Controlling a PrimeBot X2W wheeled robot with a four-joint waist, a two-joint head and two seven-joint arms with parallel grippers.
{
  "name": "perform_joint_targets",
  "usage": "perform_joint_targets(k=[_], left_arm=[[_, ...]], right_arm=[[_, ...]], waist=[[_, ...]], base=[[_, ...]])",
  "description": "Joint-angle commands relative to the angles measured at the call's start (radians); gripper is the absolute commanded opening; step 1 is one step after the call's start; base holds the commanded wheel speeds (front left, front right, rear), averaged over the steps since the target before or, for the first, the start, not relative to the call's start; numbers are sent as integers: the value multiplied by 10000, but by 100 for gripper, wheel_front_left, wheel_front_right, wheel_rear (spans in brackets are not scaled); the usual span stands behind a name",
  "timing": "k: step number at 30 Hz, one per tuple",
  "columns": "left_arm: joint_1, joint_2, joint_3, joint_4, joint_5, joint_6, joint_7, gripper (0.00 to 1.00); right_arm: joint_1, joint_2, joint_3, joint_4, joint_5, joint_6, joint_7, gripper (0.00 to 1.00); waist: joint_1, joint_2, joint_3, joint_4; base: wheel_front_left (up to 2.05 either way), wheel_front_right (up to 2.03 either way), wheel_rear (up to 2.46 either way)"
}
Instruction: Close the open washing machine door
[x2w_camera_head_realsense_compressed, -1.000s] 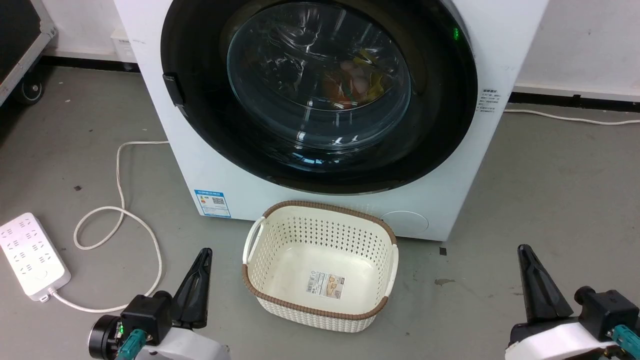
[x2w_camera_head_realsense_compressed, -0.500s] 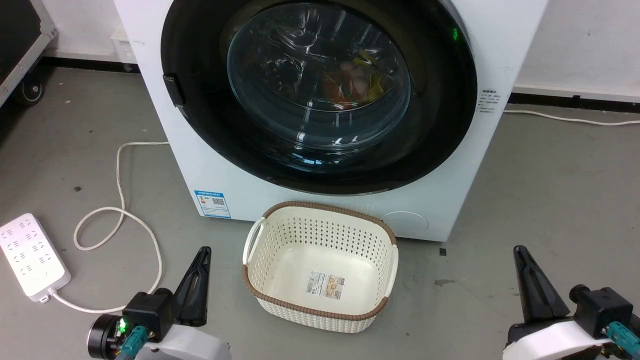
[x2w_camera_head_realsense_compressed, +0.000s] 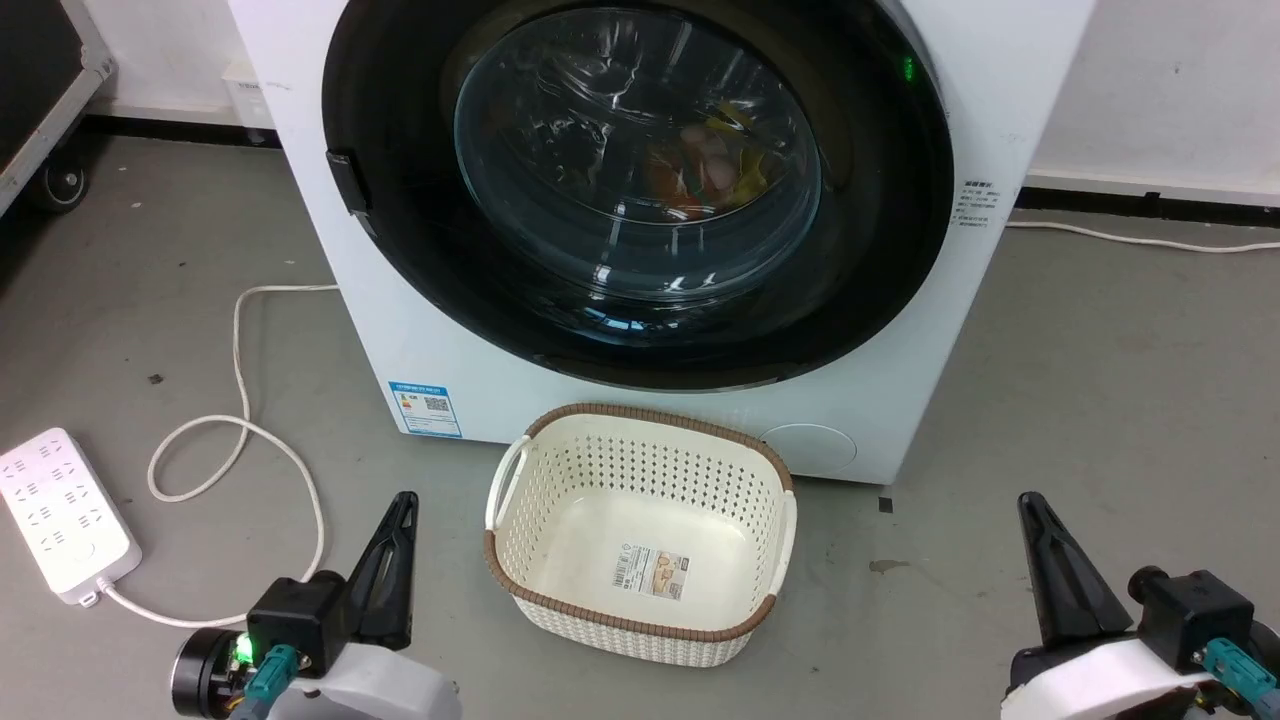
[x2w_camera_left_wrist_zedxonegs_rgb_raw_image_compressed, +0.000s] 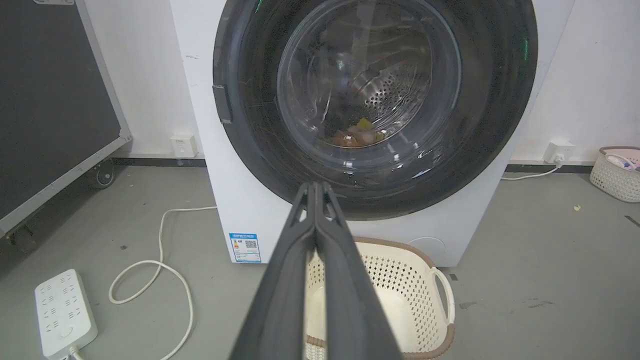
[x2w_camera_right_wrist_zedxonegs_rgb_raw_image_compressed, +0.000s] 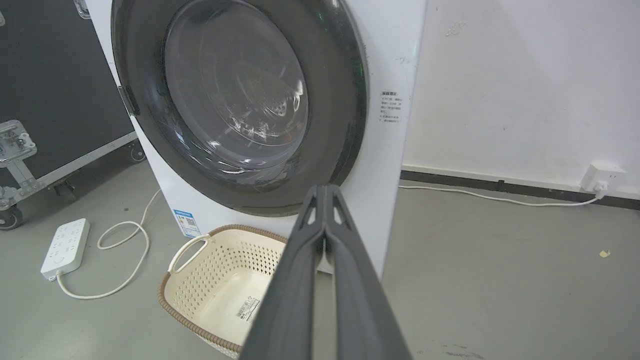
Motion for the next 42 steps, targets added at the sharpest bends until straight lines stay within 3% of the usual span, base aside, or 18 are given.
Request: perform_joint_targets(k=[1, 42], left_arm=[[52, -31, 25, -60, 76, 56, 46, 0], [101, -320, 307, -446, 660, 466, 884, 0]], right_arm=[[-52, 16, 25, -77, -72, -3, 58, 0], [-107, 31, 222, -303, -476, -6, 785, 0]], waist=[[0, 0, -1, 0], [0, 0, -55, -11]], base=[[0, 0, 0], [0, 0, 0]])
